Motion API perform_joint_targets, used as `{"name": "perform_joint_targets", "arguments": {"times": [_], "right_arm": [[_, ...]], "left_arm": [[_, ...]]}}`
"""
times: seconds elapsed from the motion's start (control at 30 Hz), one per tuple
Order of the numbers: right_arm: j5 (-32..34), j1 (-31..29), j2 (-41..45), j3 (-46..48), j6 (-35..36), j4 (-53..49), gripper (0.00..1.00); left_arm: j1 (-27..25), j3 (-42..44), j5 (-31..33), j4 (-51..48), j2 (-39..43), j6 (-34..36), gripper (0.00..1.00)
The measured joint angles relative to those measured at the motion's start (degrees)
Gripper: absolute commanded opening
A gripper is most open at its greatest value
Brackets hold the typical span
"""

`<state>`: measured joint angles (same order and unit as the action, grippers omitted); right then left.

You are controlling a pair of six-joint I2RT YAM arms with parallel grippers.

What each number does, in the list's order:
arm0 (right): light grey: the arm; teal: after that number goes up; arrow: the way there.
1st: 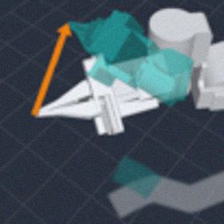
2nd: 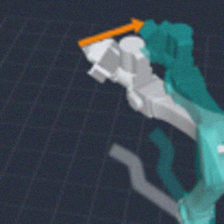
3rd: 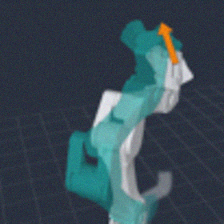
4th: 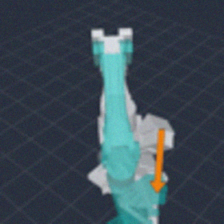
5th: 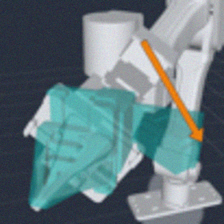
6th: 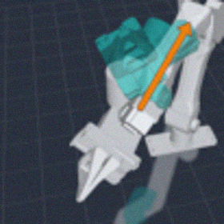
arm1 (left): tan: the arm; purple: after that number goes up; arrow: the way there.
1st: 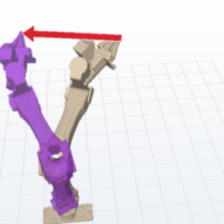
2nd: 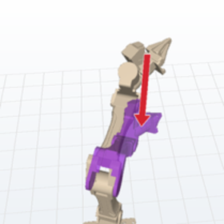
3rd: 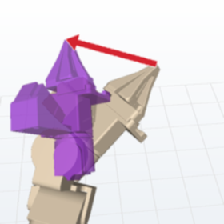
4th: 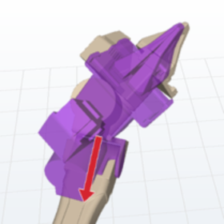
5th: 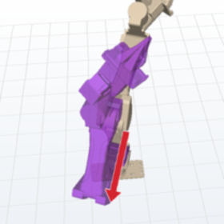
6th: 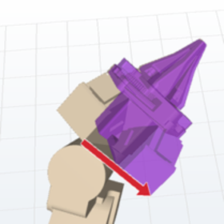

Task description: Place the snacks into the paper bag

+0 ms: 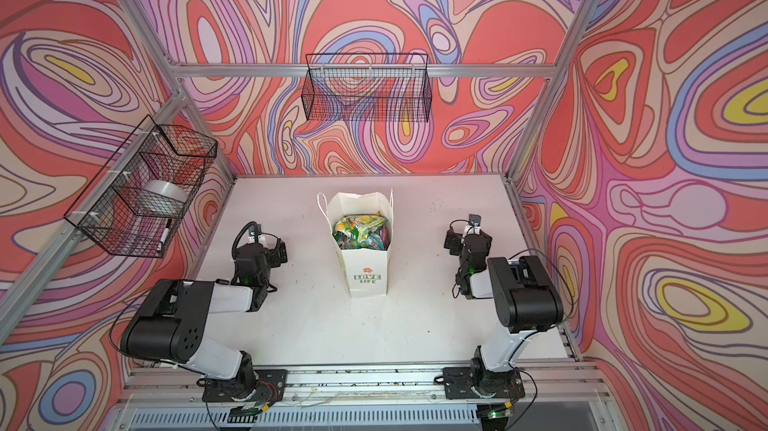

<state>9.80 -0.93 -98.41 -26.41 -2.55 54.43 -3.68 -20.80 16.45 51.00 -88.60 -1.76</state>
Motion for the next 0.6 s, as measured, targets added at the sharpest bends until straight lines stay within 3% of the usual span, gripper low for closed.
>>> {"name": "perform_joint_targets", "arguments": {"times": [0.43, 0.6], "right_arm": [[-0.96, -0.66, 0.0, 0.02, 1.09, 0.92, 0.99], [-2.51, -0.24, 0.0, 0.02, 1.03, 0.72, 0.98]], "left_arm": [[-0.33, 0.33, -4.96, 1.11, 0.0, 1.14, 1.0], [2.51, -0.59, -9.88, -0.7, 0.0, 0.83, 1.0]]}}
